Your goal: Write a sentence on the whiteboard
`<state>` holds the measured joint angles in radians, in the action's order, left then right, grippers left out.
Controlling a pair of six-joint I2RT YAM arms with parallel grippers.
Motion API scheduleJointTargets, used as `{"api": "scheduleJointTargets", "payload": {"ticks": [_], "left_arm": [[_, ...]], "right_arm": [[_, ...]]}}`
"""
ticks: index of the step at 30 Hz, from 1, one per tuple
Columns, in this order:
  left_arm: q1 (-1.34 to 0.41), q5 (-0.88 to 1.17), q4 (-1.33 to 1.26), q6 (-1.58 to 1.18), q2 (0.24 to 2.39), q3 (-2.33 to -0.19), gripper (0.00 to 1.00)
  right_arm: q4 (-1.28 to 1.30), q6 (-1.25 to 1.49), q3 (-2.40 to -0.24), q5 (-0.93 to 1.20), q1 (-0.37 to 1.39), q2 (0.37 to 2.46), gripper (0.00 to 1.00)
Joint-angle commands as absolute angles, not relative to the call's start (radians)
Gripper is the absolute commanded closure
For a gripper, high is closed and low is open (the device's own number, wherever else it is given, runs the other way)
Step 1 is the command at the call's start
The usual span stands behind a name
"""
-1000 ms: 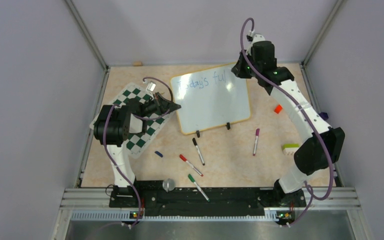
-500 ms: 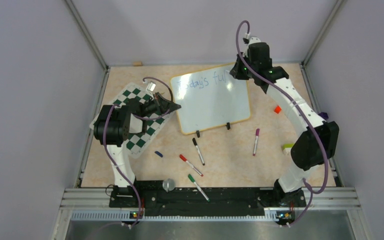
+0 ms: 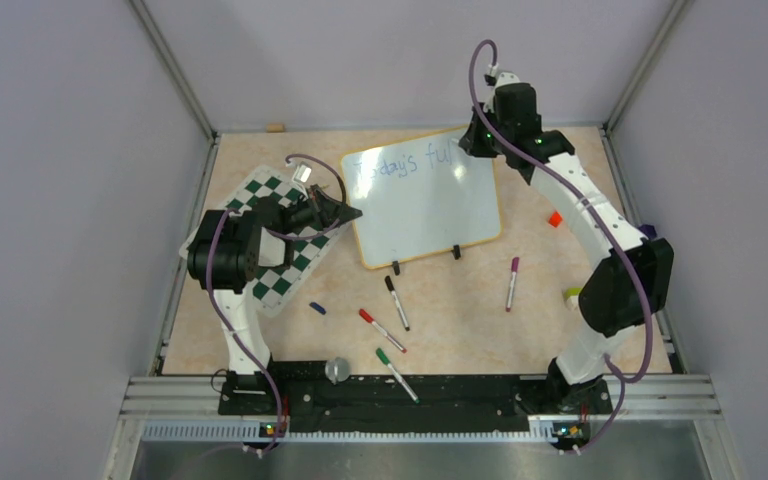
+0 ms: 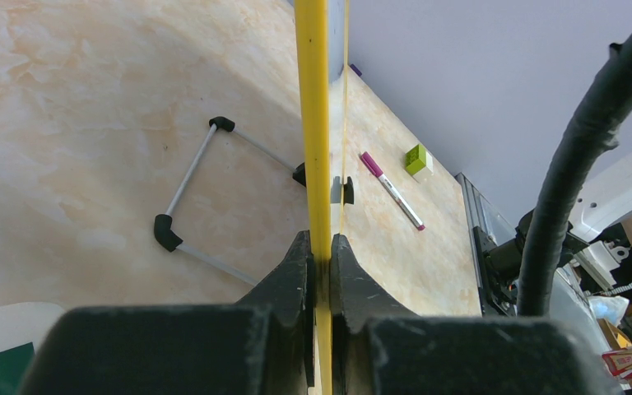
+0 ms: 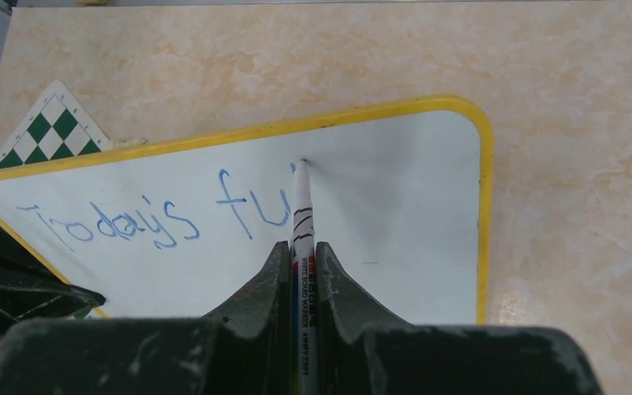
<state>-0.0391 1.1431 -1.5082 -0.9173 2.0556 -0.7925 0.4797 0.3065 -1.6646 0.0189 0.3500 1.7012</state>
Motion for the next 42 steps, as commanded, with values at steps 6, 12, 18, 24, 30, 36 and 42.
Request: {"api": "scheduleJointTargets", "payload": {"ticks": [6, 12, 18, 24, 30, 36, 42], "left_arm": [[-0.035, 1.147, -1.620, -0.830, 2.031, -0.788, 1.00], [-0.035, 1.147, -1.620, -0.830, 2.032, -0.788, 1.00], [-0.035, 1.146, -1.620, -0.831, 2.033, -0.789, 1.00], [-0.035, 1.147, -1.620, -0.832, 2.034, -0.789, 1.00], [-0.035, 1.147, -1.620, -0.832, 2.034, -0.789, 1.00], [-0.035, 1.147, -1.620, -0.827, 2.030, -0.786, 1.00], [-0.035, 1.145, -1.620, -0.828, 2.032, -0.790, 1.00]], "right_arm": [[0.445, 0.285, -1.710, -0.024, 0.339, 1.724, 1.00], [0.446, 0.290, -1.665, -0.026, 0.339, 1.704, 1.00], [0.442, 0.300, -1.584, -0.025, 0.339, 1.659, 1.00], [0.435, 0.305, -1.497, -0.029, 0.339, 1.613, 1.00], [0.435, 0.321, -1.493, -0.023, 0.339, 1.598, 1.00], [0.477, 0.345, -1.546, -0.004, 0.338, 1.554, 1.00], [0.447, 0.354, -1.469, 0.080, 0.345, 1.456, 1.00]]}}
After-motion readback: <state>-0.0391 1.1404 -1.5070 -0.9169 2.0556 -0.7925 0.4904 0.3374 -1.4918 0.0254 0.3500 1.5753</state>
